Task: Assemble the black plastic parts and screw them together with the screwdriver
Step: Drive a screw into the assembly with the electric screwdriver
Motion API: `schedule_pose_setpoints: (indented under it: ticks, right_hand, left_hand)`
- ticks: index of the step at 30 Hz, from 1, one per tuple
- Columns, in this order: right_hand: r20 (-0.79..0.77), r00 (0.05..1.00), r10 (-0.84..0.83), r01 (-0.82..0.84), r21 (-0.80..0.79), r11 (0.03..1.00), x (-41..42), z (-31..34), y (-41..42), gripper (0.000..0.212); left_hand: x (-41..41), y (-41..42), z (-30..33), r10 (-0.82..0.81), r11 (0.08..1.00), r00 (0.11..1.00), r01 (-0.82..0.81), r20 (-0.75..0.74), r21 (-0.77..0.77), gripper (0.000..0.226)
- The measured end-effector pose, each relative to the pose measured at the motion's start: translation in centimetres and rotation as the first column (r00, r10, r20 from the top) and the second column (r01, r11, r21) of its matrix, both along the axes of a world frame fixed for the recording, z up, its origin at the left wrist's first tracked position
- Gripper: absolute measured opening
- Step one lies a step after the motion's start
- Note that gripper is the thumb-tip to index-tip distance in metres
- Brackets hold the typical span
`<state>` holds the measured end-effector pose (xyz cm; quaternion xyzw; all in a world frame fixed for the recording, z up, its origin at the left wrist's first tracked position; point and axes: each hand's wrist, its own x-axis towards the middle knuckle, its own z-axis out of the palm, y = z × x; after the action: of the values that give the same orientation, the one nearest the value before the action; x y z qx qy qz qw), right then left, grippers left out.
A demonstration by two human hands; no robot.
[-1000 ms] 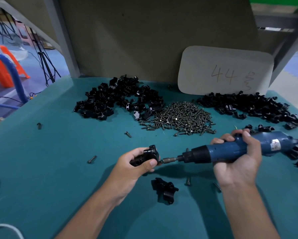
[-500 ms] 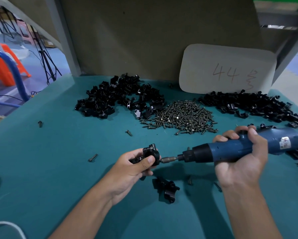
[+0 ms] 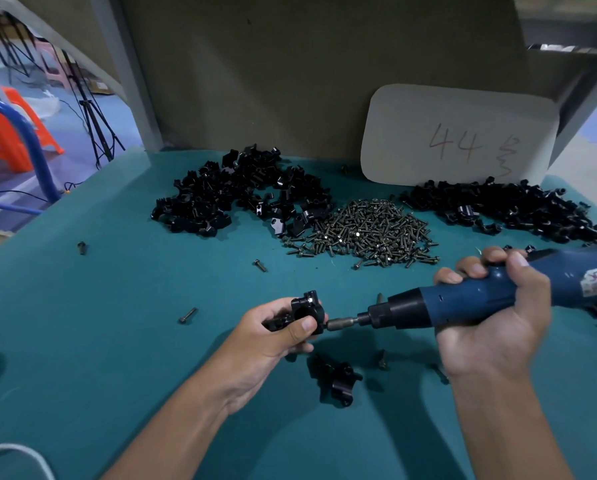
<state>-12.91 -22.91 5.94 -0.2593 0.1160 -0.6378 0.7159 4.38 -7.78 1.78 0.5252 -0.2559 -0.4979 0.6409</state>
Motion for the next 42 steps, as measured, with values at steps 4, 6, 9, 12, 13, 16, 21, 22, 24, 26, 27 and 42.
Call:
schedule_pose_setpoints:
  ticks: [4,6,9,12,13,16,21,22,24,26,27,42]
  right_hand:
    - [-0.001,1.000,-0.005,0.005,0.023,1.000,0.2,-0.1,0.0,0.008]
    - [-0.006,1.000,-0.013,0.014,0.026,1.000,0.2,-0.1,0.1,0.008]
    - [-0.017,1.000,-0.022,0.022,0.030,0.999,0.3,-0.1,0.2,0.008]
    - [-0.012,1.000,-0.018,0.019,0.034,0.999,0.3,0.0,0.2,0.008]
    - [-0.008,1.000,-0.017,0.017,0.034,0.999,0.3,0.0,0.2,0.008]
    - [-0.003,1.000,-0.016,0.016,0.036,0.999,0.3,0.0,0.3,0.008]
    - [-0.001,1.000,-0.013,0.013,0.044,0.999,0.5,0.0,0.4,0.009]
    - [0.000,1.000,-0.012,0.012,0.047,0.999,0.5,0.0,0.4,0.009]
    - [0.002,1.000,-0.012,0.012,0.049,0.999,0.5,0.0,0.4,0.009]
    - [-0.004,1.000,-0.014,0.014,0.049,0.999,0.6,0.0,0.5,0.010]
    - [-0.011,1.000,-0.015,0.015,0.049,0.999,0.6,0.0,0.5,0.010]
    - [-0.115,0.993,0.024,-0.019,0.046,0.999,2.2,-0.3,1.5,0.014]
  left_hand:
    - [-0.1,0.0,0.1,0.028,1.000,1.000,-0.028,0.006,-0.006,0.038]
    - [-0.2,0.0,0.2,0.030,0.999,0.999,-0.030,0.009,-0.009,0.039]
    - [-0.3,0.0,0.2,0.031,0.999,1.000,-0.031,0.005,-0.018,0.038]
    - [-0.3,0.0,0.2,0.035,0.999,0.999,-0.035,0.005,-0.027,0.038]
    - [-0.3,0.0,0.2,0.038,0.999,0.999,-0.037,0.007,-0.031,0.038]
    - [-0.3,0.0,0.1,0.038,0.998,0.999,-0.037,0.011,-0.044,0.033]
    - [-0.2,0.0,0.1,0.033,0.998,0.996,-0.029,0.077,-0.051,0.034]
    - [-0.2,0.0,0.0,0.032,0.998,0.995,-0.027,0.091,-0.051,0.037]
    - [0.0,-0.1,-0.2,0.029,0.999,0.993,-0.023,0.116,-0.046,0.035]
    - [0.0,-0.1,-0.4,0.022,0.999,0.990,-0.016,0.142,-0.045,0.035]
    - [0.0,-0.1,-0.5,0.019,0.999,0.988,-0.012,0.152,-0.045,0.037]
    - [-0.8,-1.2,-2.2,0.250,0.962,0.901,-0.272,0.355,0.014,0.044]
